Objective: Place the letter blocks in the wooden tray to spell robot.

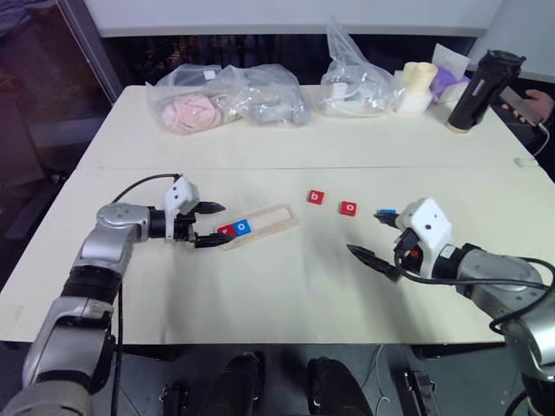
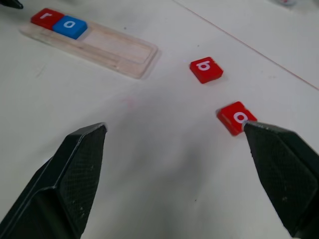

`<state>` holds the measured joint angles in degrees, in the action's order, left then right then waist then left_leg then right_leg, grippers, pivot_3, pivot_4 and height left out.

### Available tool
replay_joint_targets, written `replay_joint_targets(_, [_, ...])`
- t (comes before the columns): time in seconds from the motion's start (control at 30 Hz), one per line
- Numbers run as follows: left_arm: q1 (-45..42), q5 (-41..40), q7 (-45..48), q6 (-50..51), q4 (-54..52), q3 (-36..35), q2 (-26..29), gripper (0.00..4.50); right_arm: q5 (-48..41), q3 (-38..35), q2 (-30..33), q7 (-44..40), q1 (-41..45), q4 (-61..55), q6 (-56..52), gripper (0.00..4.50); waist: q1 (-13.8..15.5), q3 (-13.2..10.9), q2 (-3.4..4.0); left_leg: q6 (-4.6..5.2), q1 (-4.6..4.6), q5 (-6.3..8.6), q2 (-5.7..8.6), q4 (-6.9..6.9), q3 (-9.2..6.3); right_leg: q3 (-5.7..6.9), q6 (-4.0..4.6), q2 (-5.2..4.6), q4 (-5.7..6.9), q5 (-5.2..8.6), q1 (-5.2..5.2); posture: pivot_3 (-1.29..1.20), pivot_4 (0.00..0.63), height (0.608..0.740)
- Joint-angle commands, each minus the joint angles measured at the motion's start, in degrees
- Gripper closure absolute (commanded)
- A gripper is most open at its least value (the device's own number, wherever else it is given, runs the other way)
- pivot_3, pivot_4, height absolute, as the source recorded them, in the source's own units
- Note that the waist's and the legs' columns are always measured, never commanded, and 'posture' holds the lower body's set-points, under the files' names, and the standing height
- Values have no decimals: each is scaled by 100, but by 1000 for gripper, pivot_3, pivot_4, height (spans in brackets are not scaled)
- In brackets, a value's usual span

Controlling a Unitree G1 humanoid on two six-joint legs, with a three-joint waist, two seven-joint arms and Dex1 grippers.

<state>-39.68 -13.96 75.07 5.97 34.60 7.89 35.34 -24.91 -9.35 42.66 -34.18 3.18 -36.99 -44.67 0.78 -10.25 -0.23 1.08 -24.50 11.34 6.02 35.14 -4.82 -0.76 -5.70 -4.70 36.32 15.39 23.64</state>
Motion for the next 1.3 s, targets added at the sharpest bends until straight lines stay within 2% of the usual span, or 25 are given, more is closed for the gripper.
replay_joint_targets(0.03, [-264,269,206,-413,587,62,-72,0,59,-16,-27,133,-116,-361,71,19,-8,0,0,0,0,0,0,1,0,0,-1,0,0,-1,-1,0,150,738])
replay_joint_targets(0.27, [-511,610,140,-930,1395,37,-301,0,22,25,-149,351,-249,-517,2,19,-5,-1,-3,2,1,-1,0,8,0,-2,-7,2,1,-10,-3,0,150,738])
replay_joint_targets(0.57, [-437,774,86,-1111,1491,19,-399,0,7,73,-150,478,-266,-558,-42,19,-2,0,-3,4,4,-2,1,20,0,-2,-14,3,1,-21,-12,0,150,738])
replay_joint_targets(0.83, [-62,1014,-77,-1453,1098,125,-375,0,113,149,-162,557,-212,-477,4,19,-3,3,-1,4,6,-3,1,21,0,-2,-16,3,1,-23,-15,0,150,738])
replay_joint_targets(1.3, [470,974,-579,-1121,202,42,-408,0,203,276,-240,586,-162,-410,33,19,7,10,2,4,12,-3,1,23,0,-2,-16,3,1,-24,-22,0,150,738])
